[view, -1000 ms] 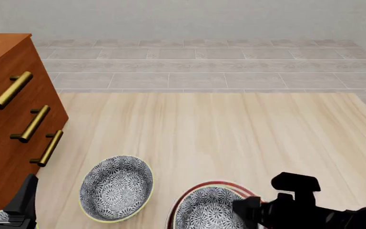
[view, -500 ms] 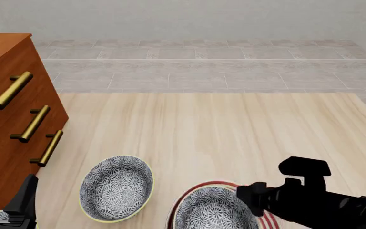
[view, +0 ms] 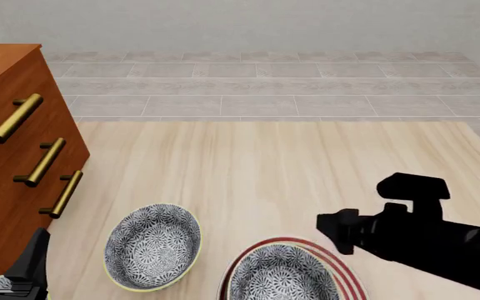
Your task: Pick up the bowl and put it in the front on the plate.
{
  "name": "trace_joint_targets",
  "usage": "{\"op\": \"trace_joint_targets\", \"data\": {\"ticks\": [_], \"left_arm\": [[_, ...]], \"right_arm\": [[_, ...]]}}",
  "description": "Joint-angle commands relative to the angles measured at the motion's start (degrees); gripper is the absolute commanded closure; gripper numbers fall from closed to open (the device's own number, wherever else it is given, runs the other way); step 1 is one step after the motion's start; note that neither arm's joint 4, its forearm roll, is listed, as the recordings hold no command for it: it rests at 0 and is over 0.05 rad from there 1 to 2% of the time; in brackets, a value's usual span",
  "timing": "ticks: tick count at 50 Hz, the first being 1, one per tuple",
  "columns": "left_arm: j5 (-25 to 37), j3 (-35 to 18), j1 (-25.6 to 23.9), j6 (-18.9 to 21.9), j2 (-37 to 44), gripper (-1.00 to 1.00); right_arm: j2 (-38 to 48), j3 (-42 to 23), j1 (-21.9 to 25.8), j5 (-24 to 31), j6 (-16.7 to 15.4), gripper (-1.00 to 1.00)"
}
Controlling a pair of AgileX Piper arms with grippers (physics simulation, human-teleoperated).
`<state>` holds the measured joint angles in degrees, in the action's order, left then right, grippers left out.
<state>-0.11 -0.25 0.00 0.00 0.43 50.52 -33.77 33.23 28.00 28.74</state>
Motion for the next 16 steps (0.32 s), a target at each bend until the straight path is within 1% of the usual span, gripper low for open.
{"op": "trace_joint_targets", "data": {"ticks": [1, 10, 16], "left_arm": [[0.0, 0.0, 0.0, 0.0, 0.0, -1.0], [0.0, 0.0, 0.0, 0.0, 0.0, -1.0], [0.0, 0.0, 0.0, 0.0, 0.0, -1.0]], "right_arm": [[-0.6, -4.36, -1.81, 1.65, -2.38, -1.0], [0.37, -6.16, -1.94, 0.11, -3.13, -1.0], [0.4, -5.77, -1.79, -2.13, -2.45, -1.0]]}}
